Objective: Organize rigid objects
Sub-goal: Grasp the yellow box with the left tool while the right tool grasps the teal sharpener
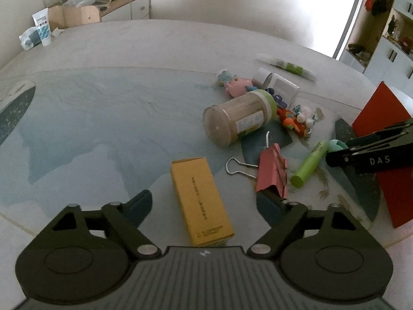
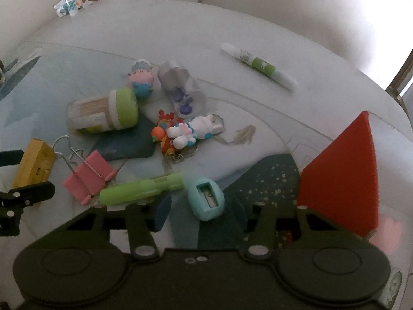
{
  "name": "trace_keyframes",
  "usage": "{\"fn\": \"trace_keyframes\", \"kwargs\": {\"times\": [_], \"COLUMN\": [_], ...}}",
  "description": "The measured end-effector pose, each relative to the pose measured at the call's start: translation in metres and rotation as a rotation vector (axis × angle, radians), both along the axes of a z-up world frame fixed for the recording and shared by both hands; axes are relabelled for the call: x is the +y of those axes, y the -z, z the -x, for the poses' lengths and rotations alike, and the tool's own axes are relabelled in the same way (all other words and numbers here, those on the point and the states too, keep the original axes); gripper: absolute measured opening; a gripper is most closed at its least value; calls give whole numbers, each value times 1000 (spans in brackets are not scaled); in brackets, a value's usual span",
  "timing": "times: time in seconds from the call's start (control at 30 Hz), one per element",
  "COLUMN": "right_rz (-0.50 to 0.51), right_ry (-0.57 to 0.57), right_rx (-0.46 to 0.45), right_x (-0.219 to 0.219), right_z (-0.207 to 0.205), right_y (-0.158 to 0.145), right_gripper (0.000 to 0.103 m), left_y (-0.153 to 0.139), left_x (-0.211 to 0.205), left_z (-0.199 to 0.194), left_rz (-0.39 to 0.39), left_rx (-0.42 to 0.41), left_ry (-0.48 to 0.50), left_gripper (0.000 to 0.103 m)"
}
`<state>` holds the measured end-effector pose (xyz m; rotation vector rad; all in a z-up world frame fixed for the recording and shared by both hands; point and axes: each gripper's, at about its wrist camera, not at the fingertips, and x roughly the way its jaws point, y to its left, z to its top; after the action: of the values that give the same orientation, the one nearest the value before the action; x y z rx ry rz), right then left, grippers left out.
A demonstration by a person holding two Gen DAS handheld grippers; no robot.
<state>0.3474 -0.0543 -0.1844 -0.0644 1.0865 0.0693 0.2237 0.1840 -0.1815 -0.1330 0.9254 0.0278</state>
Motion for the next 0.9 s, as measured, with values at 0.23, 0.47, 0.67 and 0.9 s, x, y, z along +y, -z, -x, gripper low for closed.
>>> {"fn": "trace_keyframes", "kwargs": {"times": [0.23,0.47,0.67,0.9], "right_rz": [-12,-24,-33,-86], "right_ry": [22,43,81,122], "right_rx": [9,-2,-28,-48], "right_x": [1,1,-2,-5], "right_z": [-4,0,7,23], "right_y": [3,5,0,-16], "right_gripper": [37,30,29,29], "left_y": [1,0,-2,-4], "left_x": [2,3,2,0], "left_z": [0,0,1,2], "left_rz": [-1,-7,-31,-44], "left_rx": [7,4,3,13], "left_ry": [-6,-17,-14,2], "left_gripper": [67,45,34,30]}}
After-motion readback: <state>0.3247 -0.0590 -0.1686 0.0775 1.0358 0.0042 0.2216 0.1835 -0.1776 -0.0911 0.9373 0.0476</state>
